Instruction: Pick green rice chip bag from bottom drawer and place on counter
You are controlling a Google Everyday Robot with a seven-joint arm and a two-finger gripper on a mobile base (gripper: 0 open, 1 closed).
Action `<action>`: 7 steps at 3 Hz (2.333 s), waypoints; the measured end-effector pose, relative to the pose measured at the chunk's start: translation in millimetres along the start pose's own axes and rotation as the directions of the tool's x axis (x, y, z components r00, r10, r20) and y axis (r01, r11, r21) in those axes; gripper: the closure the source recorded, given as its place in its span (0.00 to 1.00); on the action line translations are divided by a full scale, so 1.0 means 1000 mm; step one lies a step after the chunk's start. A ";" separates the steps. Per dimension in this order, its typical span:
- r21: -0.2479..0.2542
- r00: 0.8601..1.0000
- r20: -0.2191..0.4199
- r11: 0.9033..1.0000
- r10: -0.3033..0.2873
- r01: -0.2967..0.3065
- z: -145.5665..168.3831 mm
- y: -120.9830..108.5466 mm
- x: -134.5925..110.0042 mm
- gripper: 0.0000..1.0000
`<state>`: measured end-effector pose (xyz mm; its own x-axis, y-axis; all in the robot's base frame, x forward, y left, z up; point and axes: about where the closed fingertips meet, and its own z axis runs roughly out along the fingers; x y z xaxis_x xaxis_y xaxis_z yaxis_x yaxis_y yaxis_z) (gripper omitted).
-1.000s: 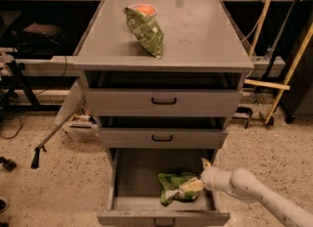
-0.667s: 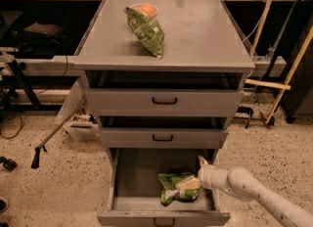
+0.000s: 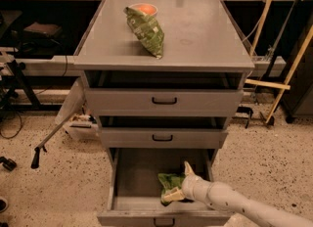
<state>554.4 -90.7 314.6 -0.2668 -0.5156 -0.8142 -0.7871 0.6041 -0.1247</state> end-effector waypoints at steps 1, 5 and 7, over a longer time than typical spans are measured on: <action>0.003 1.000 0.000 1.000 0.000 0.000 0.000 -0.002 0.000 0.00; 0.183 0.971 -0.230 0.978 -0.059 0.103 0.055 -0.077 0.035 0.00; 0.004 0.932 -0.351 0.995 -0.090 0.097 0.154 -0.060 0.096 0.00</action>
Offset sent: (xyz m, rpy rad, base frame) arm 0.0943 -0.0277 -0.0338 -0.2379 -0.0459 -0.2074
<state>661.5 -83.3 156.8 -0.3732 -0.7479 -0.5491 -0.8069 0.5537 -0.2057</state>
